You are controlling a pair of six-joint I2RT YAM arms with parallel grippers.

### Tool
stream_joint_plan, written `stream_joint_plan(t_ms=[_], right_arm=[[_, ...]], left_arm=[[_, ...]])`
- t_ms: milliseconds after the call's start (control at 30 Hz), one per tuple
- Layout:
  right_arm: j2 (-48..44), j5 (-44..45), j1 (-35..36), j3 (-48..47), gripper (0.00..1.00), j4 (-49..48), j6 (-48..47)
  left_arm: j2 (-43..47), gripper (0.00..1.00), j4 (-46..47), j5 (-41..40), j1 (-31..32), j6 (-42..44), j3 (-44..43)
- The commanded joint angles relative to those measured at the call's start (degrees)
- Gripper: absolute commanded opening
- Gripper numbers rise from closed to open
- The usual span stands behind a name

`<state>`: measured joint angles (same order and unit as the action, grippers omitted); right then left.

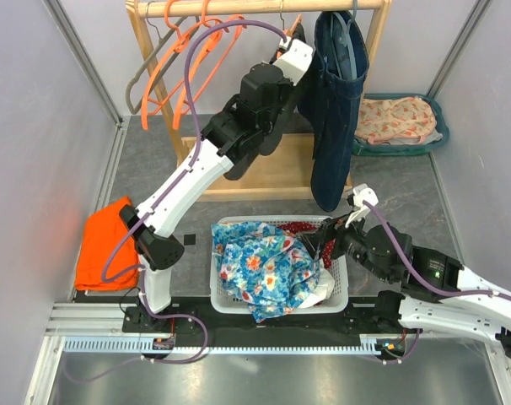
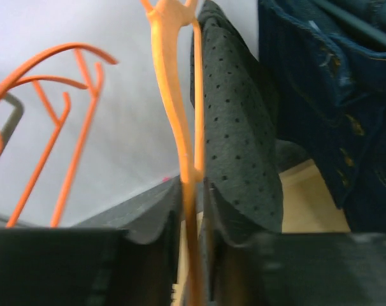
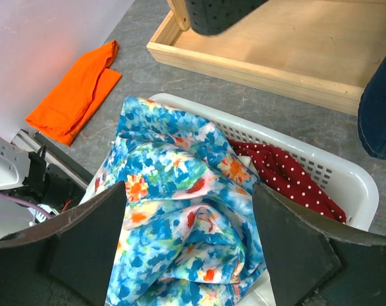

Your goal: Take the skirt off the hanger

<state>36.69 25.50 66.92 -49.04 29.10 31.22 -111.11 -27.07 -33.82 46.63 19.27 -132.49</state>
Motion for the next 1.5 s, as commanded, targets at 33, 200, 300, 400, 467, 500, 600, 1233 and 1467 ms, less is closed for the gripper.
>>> stream_joint_plan(t_ms=[33, 200, 300, 400, 467, 500, 600, 1233, 1467], right_arm=[[0.84, 0.78, 0.15, -4.84, 0.85, -1.16, -2.48], [0.58, 1.84, 0.23, -5.72, 0.82, -1.15, -3.01], [1.1, 2.36, 0.23, -5.81, 0.81, -1.15, -3.18], [1.46, 2.54, 0.23, -5.81, 0.8, -1.59, -3.45], [1.81, 2.8, 0.23, -5.72, 0.79, -1.77, -3.71], [1.9, 2.8, 0.15, -5.72, 0.79, -1.94, -3.97], [2.42, 3.07, 0.15, -5.81, 0.8, -2.29, -4.33], [-0.3, 3.59, 0.15, -3.35, 0.77, -1.51, -1.34], [-1.09, 3.68, 0.23, -2.73, 0.74, -0.98, -0.55]], left_arm=[[0.19, 0.03, -3.43, 10.25, -2.77, -6.43, -1.02], [-0.51, 0.02, -6.76, 18.95, -6.2, -7.66, -2.69], [-0.77, 0.02, -8.78, 24.04, -8.13, -9.68, -4.27], [-0.25, 0.02, -9.32, 26.35, -9.01, -11.36, -4.97], [0.28, 0.02, -9.4, 28.19, -9.1, -11.09, -5.41], [0.37, 0.02, -9.4, 28.98, -9.1, -11.09, -5.5], [0.46, 0.38, -9.49, 31.44, -9.1, -10.3, -5.42], [-7.1, 0.23, -5.36, 38.48, -9.45, -6.79, -13.41], [-4.3, 0.02, -3.78, 34.09, -10.24, -7.14, -12.89]])
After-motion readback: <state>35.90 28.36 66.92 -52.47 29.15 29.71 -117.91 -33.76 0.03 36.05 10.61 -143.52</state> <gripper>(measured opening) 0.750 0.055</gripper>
